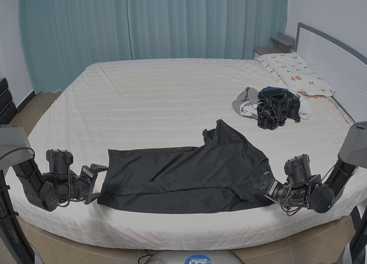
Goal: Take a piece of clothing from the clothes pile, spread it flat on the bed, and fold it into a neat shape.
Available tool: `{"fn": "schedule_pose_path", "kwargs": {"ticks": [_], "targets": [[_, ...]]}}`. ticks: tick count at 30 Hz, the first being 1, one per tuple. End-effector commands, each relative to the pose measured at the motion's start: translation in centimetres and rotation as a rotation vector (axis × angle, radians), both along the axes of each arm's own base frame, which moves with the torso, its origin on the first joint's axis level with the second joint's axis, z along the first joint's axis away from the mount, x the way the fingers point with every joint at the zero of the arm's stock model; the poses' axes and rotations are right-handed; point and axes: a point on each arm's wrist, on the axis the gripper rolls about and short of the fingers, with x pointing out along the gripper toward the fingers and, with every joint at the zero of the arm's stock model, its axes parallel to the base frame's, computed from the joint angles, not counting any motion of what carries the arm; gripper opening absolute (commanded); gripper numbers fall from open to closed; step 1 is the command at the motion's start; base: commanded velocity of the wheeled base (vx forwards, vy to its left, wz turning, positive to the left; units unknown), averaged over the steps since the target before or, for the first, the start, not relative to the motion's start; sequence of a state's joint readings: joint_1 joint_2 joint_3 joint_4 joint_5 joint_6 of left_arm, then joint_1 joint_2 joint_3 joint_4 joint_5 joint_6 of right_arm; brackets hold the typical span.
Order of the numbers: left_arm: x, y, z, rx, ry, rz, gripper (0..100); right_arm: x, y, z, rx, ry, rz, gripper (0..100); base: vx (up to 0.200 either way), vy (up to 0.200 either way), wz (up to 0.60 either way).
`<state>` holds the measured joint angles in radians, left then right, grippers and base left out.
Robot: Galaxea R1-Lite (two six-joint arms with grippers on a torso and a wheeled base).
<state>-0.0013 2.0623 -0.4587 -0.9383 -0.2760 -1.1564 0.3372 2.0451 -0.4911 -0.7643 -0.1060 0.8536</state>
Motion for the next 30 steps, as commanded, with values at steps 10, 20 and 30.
{"fn": "schedule_pose_path", "kwargs": {"ticks": [10,20,30], "targets": [[-0.1,0.0,-0.1,0.001,0.003,-0.001,100,4.4,-2.5,-0.6,0.057,-0.051,0.014,100,0.0,0.0,0.0],[-0.1,-0.1,-0.1,0.003,0.004,-0.004,100,6.7,-5.1,-4.0,0.054,-0.087,0.078,100,0.0,0.0,0.0],[0.0,-0.1,-0.3,0.01,0.006,-0.001,100,7.8,-5.7,-4.5,0.079,-0.145,0.084,0,0.0,0.0,0.0]]}}
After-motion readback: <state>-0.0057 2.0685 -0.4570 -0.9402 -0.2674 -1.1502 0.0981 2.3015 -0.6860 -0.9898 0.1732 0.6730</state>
